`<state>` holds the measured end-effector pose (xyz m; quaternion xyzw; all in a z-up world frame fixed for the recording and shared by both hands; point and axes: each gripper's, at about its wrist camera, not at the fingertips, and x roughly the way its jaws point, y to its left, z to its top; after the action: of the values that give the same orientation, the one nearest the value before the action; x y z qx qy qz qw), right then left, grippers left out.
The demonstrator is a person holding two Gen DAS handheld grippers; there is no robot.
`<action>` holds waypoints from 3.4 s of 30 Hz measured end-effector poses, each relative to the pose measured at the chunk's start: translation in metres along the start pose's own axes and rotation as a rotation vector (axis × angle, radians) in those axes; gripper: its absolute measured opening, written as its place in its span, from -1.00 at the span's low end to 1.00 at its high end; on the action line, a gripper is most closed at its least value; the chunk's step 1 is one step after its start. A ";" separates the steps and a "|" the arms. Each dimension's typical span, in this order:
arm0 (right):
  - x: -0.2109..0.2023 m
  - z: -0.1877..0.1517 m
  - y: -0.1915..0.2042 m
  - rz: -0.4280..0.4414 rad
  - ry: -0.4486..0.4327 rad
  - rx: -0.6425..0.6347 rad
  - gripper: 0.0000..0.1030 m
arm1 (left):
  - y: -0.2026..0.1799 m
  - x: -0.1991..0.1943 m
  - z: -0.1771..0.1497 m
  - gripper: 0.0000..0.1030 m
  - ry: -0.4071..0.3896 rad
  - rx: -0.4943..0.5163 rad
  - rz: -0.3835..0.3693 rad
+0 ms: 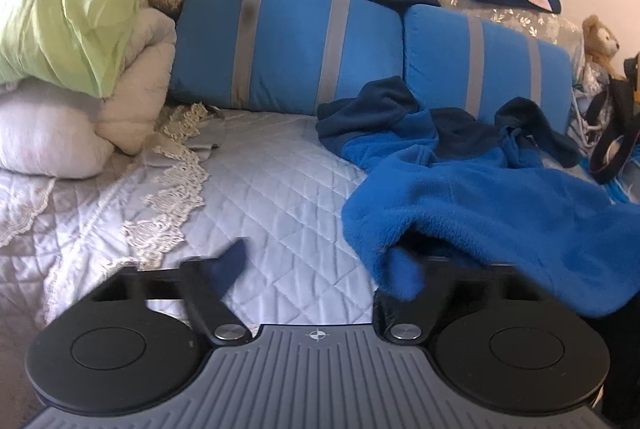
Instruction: Fold clothes
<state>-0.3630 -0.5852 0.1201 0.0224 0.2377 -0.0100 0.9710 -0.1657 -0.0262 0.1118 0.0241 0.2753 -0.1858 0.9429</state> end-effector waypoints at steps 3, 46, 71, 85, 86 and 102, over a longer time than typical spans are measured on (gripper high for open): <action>-0.001 -0.003 0.000 0.005 0.005 0.002 0.99 | -0.002 0.004 0.003 -0.20 0.011 -0.032 -0.028; -0.007 -0.075 0.036 -0.162 -0.003 -0.294 0.95 | -0.024 -0.001 0.019 -0.79 -0.040 0.067 -0.012; 0.018 -0.069 0.089 -0.182 0.119 -0.719 -0.77 | -0.034 -0.003 0.019 -0.79 -0.024 0.241 0.048; 0.001 -0.061 0.080 -0.170 0.091 -0.957 -0.82 | -0.053 -0.017 0.006 -0.79 -0.011 0.672 0.097; -0.002 -0.059 0.080 -0.171 0.087 -0.985 -0.82 | -0.055 -0.020 0.005 -0.79 -0.016 0.713 0.096; -0.066 -0.023 0.075 -0.161 0.049 -1.130 -0.90 | -0.086 -0.075 -0.001 -0.80 -0.072 1.096 0.177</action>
<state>-0.4297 -0.5088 0.1332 -0.5184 0.2295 0.0454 0.8225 -0.2560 -0.0812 0.1559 0.5276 0.1029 -0.2225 0.8133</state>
